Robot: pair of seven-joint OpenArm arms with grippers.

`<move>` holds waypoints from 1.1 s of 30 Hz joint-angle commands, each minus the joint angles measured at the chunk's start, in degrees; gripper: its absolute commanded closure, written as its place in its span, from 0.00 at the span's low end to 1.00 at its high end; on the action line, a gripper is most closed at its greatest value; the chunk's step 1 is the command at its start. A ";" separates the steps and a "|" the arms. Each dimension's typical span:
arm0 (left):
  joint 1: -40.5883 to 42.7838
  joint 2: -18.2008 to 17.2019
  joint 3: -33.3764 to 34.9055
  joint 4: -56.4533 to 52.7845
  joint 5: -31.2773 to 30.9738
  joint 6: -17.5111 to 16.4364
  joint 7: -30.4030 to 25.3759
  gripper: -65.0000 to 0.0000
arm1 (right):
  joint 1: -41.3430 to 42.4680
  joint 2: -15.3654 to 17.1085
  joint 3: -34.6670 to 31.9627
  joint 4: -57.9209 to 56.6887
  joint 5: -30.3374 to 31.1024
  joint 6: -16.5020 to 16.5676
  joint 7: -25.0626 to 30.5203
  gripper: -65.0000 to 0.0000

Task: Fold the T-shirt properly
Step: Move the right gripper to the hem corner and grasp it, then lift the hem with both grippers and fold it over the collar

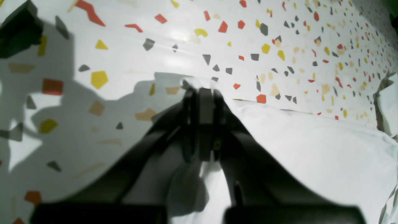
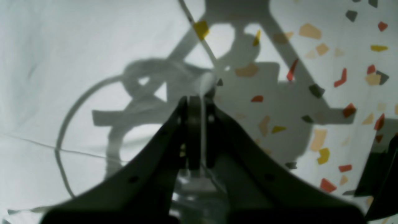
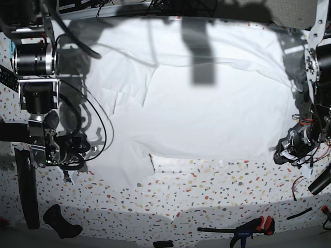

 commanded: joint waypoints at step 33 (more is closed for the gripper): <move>4.22 -4.98 -0.11 23.45 -11.15 -2.70 15.82 1.00 | -8.44 0.76 3.23 36.74 -0.74 11.04 -0.85 1.00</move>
